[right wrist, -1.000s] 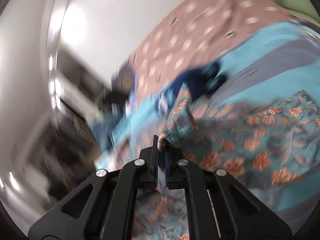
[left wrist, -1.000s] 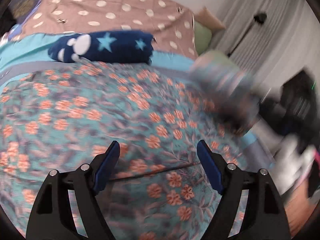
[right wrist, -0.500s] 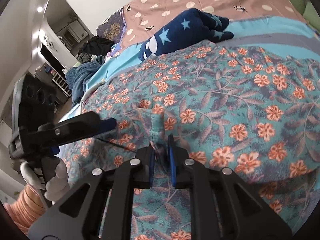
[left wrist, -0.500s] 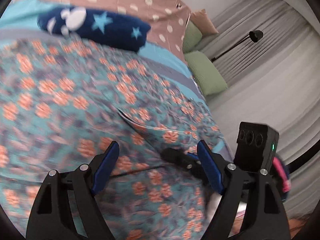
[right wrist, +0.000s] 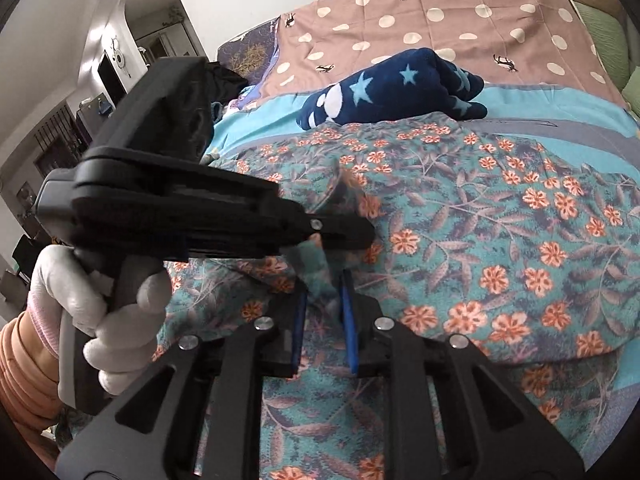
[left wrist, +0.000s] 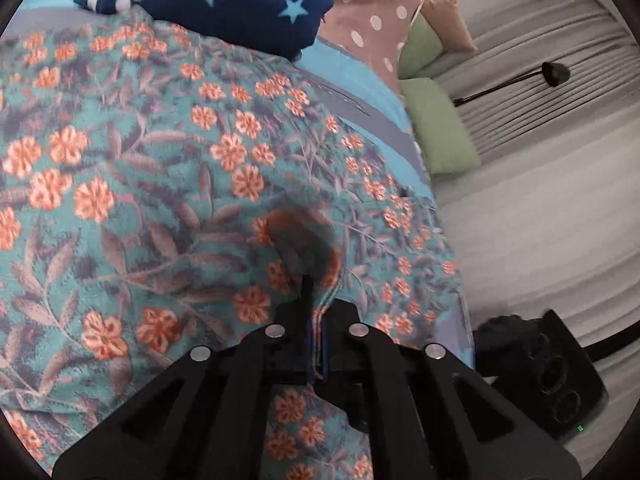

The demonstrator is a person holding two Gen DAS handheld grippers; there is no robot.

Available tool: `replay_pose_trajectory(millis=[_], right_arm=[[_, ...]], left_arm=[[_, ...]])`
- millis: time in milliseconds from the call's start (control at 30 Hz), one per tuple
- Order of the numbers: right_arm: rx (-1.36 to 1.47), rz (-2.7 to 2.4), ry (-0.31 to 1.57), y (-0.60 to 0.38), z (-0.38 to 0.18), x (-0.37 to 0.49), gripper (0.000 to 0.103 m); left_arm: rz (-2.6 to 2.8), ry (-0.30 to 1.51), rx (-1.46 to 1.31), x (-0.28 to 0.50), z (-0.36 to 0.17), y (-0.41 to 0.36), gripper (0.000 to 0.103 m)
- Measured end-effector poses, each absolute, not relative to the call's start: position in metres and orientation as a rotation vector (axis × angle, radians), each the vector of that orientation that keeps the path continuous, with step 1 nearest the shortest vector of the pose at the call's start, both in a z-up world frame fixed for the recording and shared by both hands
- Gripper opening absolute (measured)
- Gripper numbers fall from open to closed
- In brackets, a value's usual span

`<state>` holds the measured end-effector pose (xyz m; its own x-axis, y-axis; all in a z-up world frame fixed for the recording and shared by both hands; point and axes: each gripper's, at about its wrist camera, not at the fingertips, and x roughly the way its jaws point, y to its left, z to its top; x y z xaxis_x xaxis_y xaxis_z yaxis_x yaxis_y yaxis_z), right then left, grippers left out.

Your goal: Fold small clothes

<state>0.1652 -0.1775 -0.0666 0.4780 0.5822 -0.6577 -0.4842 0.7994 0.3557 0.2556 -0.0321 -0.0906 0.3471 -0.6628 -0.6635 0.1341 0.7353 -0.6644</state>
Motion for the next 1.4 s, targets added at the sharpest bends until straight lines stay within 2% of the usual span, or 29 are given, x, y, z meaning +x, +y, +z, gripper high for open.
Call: replay_pose_trajectory(millis=[100,267,433,533,600,667,833,967,1000,1067,1100,1133,1233,1367,1400], right_arm=[[0.106,0.632,0.809,-0.186,-0.055,0.159,0.033],[0.098,0.576,0.758,-0.223,-0.03,0.151,0.033],[0.21,0.486,0.84,-0.275,-0.048,0.151,0.033],[0.316,0.409,0.923,-0.298,-0.073,0.156,0.034],[0.399,0.391,0.945,-0.309,-0.082,0.16,0.026],[0.396,0.388,0.938,-0.309,-0.079,0.159,0.026],[0.319,0.381,0.93,-0.299,-0.075,0.153,0.031],[0.267,0.41,0.936,-0.292,-0.069,0.146,0.037],[0.249,0.414,0.934,-0.289,-0.067,0.144,0.038],[0.22,0.401,0.929,-0.287,-0.064,0.142,0.04],[0.216,0.393,0.932,-0.287,-0.065,0.141,0.041],[0.214,0.383,0.94,-0.289,-0.066,0.14,0.041],[0.232,0.37,0.956,-0.296,-0.067,0.139,0.041],[0.268,0.369,0.943,-0.305,-0.056,0.133,0.04],[0.274,0.374,0.921,-0.306,-0.049,0.132,0.041]], left_arm=[[-0.563,1.033,-0.527,0.254,-0.066,-0.032,0.002],[-0.571,0.859,-0.448,0.242,0.0,-0.007,0.002],[-0.497,0.755,-0.397,0.232,0.038,0.037,0.002],[-0.444,0.729,-0.414,0.227,0.046,0.066,0.002],[-0.41,0.71,-0.433,0.223,0.049,0.085,0.002],[-0.388,0.696,-0.453,0.221,0.054,0.102,0.002],[-0.336,0.679,-0.46,0.212,0.055,0.13,0.002],[-0.284,0.725,-0.393,0.212,0.031,0.14,0.003],[-0.261,0.752,-0.369,0.215,0.019,0.142,0.005],[-0.202,0.822,-0.337,0.221,-0.011,0.146,0.024],[-0.166,0.852,-0.324,0.222,-0.025,0.151,0.039],[-0.125,0.875,-0.313,0.221,-0.037,0.156,0.042],[-0.055,0.913,-0.308,0.211,-0.064,0.171,0.042],[-0.031,0.896,-0.25,0.197,-0.064,0.172,0.044],[-0.031,0.894,-0.23,0.195,-0.063,0.171,0.048]])
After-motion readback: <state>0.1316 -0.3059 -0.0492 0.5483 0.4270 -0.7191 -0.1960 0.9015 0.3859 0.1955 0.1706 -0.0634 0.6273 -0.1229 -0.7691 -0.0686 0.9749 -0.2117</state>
